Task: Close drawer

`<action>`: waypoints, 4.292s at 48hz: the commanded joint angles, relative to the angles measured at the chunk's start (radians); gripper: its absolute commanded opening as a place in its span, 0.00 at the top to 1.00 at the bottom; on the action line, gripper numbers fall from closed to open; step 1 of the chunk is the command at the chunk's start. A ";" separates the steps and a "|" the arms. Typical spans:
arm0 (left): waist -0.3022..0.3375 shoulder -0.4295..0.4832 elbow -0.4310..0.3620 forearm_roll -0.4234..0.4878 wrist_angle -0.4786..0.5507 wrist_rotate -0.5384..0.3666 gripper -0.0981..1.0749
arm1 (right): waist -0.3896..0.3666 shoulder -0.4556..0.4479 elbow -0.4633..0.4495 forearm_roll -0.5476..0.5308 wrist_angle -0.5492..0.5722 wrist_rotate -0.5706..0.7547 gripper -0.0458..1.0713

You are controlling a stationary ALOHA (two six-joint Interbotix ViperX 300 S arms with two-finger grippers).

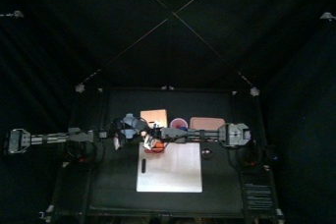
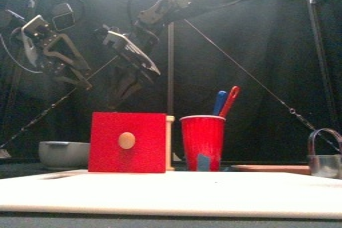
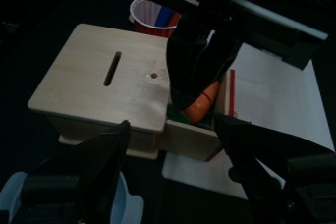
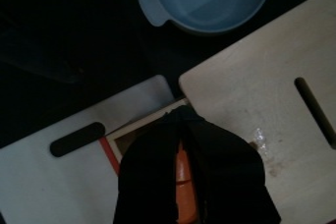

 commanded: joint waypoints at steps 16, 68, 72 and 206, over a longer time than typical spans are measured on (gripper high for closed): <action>-0.002 0.003 -0.014 -0.002 -0.003 0.002 0.07 | 0.021 -0.008 0.008 -0.029 0.000 0.005 0.57; -0.002 0.002 -0.035 0.002 -0.015 0.003 0.07 | 0.071 -0.359 0.331 0.048 -0.210 0.000 0.57; -0.002 0.002 -0.040 0.008 -0.029 0.005 0.07 | 0.069 -0.417 0.428 0.048 -0.295 0.002 0.57; 0.278 0.761 -0.876 0.072 0.681 0.376 0.64 | 0.262 -0.344 0.808 -0.101 -0.888 0.000 0.78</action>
